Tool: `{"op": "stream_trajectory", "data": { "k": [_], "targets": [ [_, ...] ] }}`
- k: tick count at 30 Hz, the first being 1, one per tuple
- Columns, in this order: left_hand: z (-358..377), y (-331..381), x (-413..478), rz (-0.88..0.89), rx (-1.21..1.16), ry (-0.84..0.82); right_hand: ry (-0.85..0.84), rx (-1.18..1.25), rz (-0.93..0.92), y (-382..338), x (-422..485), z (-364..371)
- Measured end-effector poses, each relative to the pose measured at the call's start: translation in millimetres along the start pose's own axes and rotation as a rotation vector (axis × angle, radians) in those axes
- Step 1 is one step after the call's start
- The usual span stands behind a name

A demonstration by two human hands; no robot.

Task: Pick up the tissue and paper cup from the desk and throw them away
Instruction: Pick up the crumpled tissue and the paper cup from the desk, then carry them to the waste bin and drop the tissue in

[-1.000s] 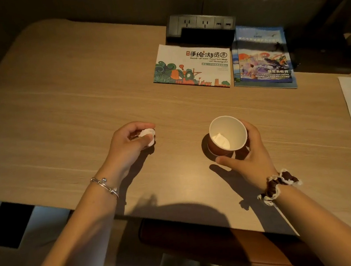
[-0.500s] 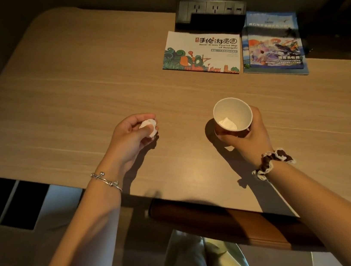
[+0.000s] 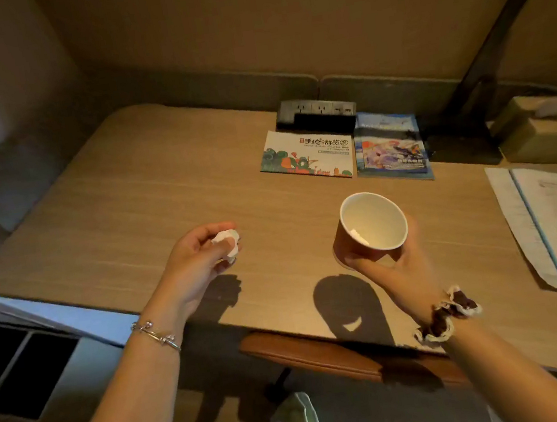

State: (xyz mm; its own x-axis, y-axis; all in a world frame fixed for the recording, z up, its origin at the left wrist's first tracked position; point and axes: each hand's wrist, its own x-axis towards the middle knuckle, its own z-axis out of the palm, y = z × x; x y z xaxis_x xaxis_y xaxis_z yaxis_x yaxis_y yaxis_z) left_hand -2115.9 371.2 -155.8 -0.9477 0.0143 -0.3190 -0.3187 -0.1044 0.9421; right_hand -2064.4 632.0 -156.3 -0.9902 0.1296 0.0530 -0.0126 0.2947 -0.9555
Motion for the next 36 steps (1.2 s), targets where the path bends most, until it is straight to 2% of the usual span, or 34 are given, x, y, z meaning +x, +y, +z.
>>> {"op": "stream_trajectory", "data": {
  "k": [6,12,17,22,29,36],
  "targets": [
    [12.4,14.0,-69.6,0.125,-0.015,0.014,-0.062,0.039,-0.127,-38.1,-47.1,-25.9],
    [16.1,16.8,-131.2,0.147,-0.010,-0.005,-0.126,0.086,-0.127,-62.2,-103.2,-38.1],
    [-15.1,21.3,-176.9,0.178,-0.015,0.012,-0.165,0.105,-0.115,-80.9,-147.9,-21.8],
    [-92.9,5.7,-229.8,0.183,-0.034,0.194,-0.279,0.110,-0.153,-98.1,-178.3,39.4],
    [-218.2,-23.3,-303.5,0.187,-0.062,0.466,-0.570,0.091,-0.232,-130.3,-205.1,171.1],
    [-301.6,-47.8,-319.0,0.120,-0.054,0.704,-0.789,0.070,-0.287,-142.6,-193.5,287.5]
  ]
}}
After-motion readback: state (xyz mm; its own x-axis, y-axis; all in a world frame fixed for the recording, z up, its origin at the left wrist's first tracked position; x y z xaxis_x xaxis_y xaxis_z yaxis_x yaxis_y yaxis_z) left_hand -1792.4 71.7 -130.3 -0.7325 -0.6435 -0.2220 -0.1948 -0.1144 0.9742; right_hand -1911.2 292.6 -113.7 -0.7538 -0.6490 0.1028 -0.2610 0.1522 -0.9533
